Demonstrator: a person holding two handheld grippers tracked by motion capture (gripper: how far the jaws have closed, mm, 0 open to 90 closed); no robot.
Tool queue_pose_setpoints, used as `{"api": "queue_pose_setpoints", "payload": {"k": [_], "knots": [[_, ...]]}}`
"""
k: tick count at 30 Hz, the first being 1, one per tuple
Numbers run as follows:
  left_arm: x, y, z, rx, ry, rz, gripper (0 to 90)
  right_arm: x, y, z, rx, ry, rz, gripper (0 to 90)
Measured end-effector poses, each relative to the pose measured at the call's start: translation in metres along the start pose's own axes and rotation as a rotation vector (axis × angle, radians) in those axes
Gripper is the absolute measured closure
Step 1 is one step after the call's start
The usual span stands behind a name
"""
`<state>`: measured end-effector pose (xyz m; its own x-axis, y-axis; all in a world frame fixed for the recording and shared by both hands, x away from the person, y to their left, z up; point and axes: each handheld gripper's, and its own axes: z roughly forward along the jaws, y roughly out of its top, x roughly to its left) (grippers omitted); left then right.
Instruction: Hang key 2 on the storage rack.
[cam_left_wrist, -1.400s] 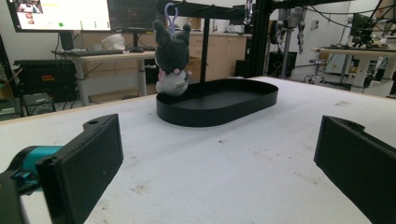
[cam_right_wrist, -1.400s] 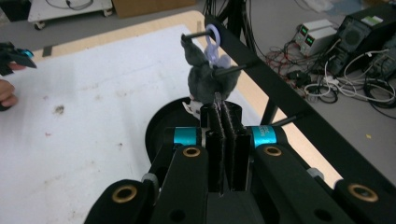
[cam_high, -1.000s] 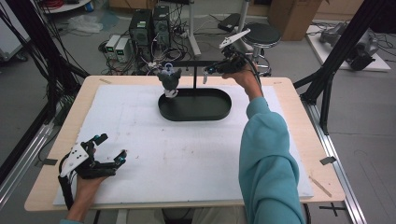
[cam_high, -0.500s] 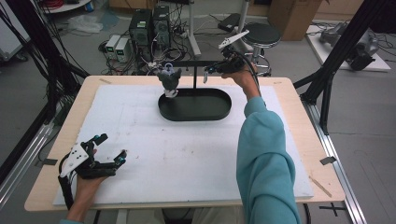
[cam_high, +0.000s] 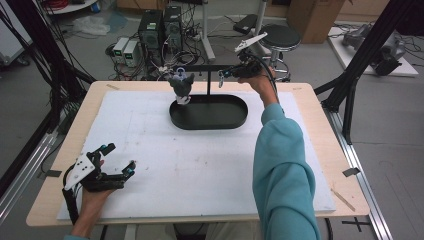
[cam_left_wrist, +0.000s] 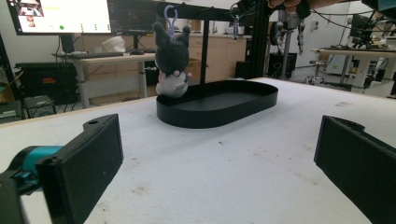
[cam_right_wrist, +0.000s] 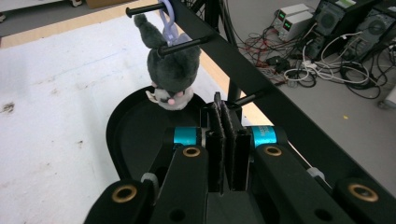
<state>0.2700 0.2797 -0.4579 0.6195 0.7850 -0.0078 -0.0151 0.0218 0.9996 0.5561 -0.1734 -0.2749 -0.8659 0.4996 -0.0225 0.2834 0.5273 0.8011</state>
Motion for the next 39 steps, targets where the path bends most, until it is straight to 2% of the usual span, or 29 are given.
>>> {"api": "queue_pose_setpoints", "payload": {"k": [3,7,14,15,16,23,24,26,30,33,34,38,39], "knots": [[0.0,0.0,0.0,0.001,0.0,0.002,1.7,-0.001,0.0,0.001,-0.01,-0.008,-0.01,88.9],[0.0,0.0,0.0,-0.001,0.001,0.002,1.7,-0.001,0.0,0.001,-0.009,-0.016,0.004,88.9],[0.0,0.0,0.0,0.0,0.001,0.005,1.7,-0.003,0.001,0.003,-0.027,-0.047,-0.02,88.8],[0.0,0.0,0.0,-0.001,0.0,0.005,1.7,-0.003,0.0,0.003,-0.02,-0.051,-0.006,88.8],[0.0,0.0,0.0,-0.002,0.001,0.005,1.7,-0.004,0.0,0.004,-0.025,-0.058,-0.015,88.8],[0.0,0.0,0.0,-0.001,0.001,0.003,1.7,-0.005,-0.001,0.006,-0.027,-0.076,0.0,87.2],[0.0,0.0,0.0,-0.001,0.0,0.004,1.7,-0.005,0.0,0.005,-0.037,-0.086,-0.006,86.4],[0.0,0.0,0.0,-0.003,0.002,-0.002,1.7,-0.005,0.0,0.003,-0.067,-0.085,0.011,83.6],[0.0,0.0,0.0,-0.003,0.002,-0.002,1.7,-0.004,0.001,0.001,-0.063,-0.088,0.008,78.4],[0.0,0.0,0.0,-0.009,0.001,-0.005,1.7,-0.003,0.001,-0.001,-0.075,-0.106,0.019,68.3],[0.0,0.0,0.0,-0.006,0.002,-0.002,1.7,-0.002,0.002,-0.003,-0.09,-0.112,0.014,60.1],[0.0,0.0,0.0,-0.006,0.003,-0.003,1.7,0.008,0.005,-0.017,-0.172,-0.161,0.046,23.6],[0.0,0.0,0.0,-0.005,0.003,-0.003,1.7,0.011,0.005,-0.023,-0.197,-0.175,0.04,17.6]]}}
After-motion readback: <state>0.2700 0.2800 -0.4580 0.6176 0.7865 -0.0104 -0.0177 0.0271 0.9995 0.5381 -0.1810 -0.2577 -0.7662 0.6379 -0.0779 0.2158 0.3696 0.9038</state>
